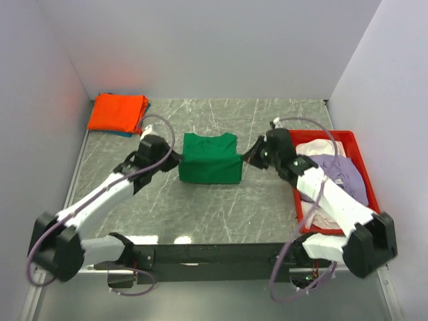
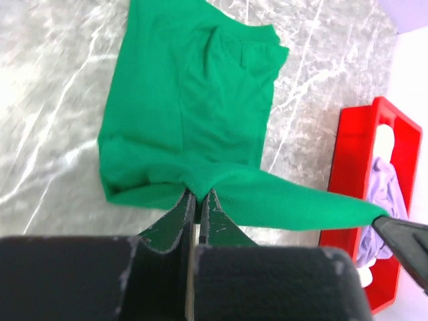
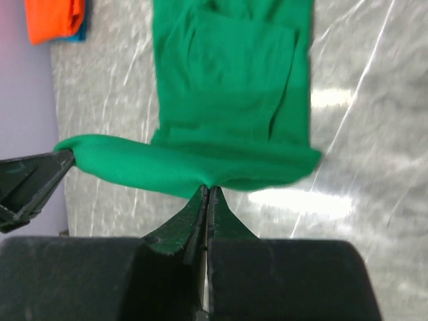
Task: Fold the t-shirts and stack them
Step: Fold the tshirt, then neatly place the folded tshirt to the corner, then reset both grippers
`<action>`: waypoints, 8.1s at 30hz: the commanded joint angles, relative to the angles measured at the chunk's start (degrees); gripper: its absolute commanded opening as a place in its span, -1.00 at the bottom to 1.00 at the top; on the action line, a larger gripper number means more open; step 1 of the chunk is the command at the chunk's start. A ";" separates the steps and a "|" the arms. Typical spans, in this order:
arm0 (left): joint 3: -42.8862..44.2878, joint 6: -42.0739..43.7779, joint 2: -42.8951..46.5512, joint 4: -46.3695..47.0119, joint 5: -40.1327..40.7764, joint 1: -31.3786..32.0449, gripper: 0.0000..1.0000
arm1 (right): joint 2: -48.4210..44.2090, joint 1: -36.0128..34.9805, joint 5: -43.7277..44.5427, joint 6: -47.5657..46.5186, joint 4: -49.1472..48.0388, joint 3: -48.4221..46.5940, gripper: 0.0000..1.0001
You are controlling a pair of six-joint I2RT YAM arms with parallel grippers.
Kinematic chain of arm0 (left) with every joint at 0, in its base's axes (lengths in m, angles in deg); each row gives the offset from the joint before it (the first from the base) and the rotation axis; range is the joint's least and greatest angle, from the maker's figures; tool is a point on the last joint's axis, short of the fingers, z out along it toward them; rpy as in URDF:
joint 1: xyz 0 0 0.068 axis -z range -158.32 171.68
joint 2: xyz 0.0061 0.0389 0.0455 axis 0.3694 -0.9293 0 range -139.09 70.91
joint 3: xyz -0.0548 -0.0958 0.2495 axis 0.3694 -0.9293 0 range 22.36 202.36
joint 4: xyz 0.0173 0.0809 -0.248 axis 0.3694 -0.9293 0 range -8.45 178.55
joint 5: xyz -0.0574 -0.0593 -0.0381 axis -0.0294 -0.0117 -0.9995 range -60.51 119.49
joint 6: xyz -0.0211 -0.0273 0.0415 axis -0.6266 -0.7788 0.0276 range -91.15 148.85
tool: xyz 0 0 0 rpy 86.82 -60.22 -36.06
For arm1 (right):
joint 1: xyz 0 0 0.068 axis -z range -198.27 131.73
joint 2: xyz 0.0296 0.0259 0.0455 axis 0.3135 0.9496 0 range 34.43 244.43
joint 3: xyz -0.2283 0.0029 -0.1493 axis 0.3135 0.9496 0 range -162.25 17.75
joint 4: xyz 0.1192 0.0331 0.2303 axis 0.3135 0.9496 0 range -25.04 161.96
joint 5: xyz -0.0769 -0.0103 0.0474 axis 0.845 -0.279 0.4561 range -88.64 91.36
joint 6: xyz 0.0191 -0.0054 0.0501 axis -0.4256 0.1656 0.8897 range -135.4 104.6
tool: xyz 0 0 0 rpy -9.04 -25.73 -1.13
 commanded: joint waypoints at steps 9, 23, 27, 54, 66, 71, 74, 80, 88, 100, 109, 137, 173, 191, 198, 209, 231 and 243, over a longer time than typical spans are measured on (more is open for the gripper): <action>24.81 6.84 -28.18 3.11 -9.22 -9.76 -0.99 | 27.80 11.66 -12.68 -5.44 0.23 -25.35 -1.00; 46.36 9.65 -54.31 2.32 -19.33 -17.41 -0.69 | 56.55 17.02 -19.45 -9.84 6.47 -51.57 -0.71; 44.89 9.65 -52.31 4.07 -19.60 -18.90 0.30 | 58.59 17.11 -17.35 -11.51 9.63 -56.05 -0.14; 30.54 14.74 -46.40 2.67 -19.60 -15.74 0.58 | 46.63 4.01 -7.24 -13.44 3.57 -32.16 -0.04; 37.31 16.77 -53.52 -3.48 -18.54 -15.74 0.37 | 50.59 7.00 -7.15 -15.29 3.75 -32.07 -0.07; 37.84 16.42 -55.19 -4.62 -17.05 -15.13 0.30 | 49.89 7.44 -7.76 -15.38 3.49 -31.80 -0.07; 37.84 15.80 -56.16 -5.59 -13.81 -12.94 0.26 | 48.92 7.36 -8.20 -15.20 3.49 -31.89 -0.08; 39.60 15.62 -58.18 -7.52 -8.97 -11.61 -0.20 | 43.30 6.92 -6.45 -15.11 2.96 -28.74 -0.09; 50.21 20.45 -61.87 -17.18 4.20 -10.56 -0.99 | 30.93 4.64 -4.52 -13.18 -0.29 -18.38 -0.08; 68.51 33.89 -67.59 -25.28 31.01 -14.15 -0.99 | 17.64 -1.26 0.23 -11.07 -2.75 -5.44 -0.10; 69.49 53.40 -65.49 -12.73 37.44 -18.11 -0.99 | 16.31 -2.31 1.02 -12.74 -1.17 -4.56 -0.10; 81.35 87.25 -63.99 4.25 42.64 -20.57 -0.99 | 21.23 -5.13 4.27 -13.36 0.76 -8.78 -0.14; 77.48 85.59 -57.57 3.20 35.34 -20.84 -0.99 | 23.52 -6.09 5.60 -13.97 1.20 -10.54 -0.20; 74.76 81.90 -59.15 4.16 31.12 -23.91 -0.99 | 25.63 -6.18 5.77 -13.88 1.64 -11.59 -0.21; 74.05 78.91 -62.93 6.09 28.49 -29.18 -0.95 | 27.38 -6.27 6.03 -14.06 1.38 -12.21 -0.21; 79.26 59.05 -66.63 4.48 21.80 -37.10 0.98 | 28.27 -6.36 5.42 -14.32 0.15 -12.56 -0.20; 39.79 29.44 -36.50 15.59 10.64 -33.76 0.99 | 15.00 -6.36 4.98 -12.83 -2.58 -6.85 -0.19; 14.83 18.63 -13.82 9.54 9.93 -14.26 0.99 | 2.79 -6.18 9.90 -12.56 -0.91 -3.42 -0.19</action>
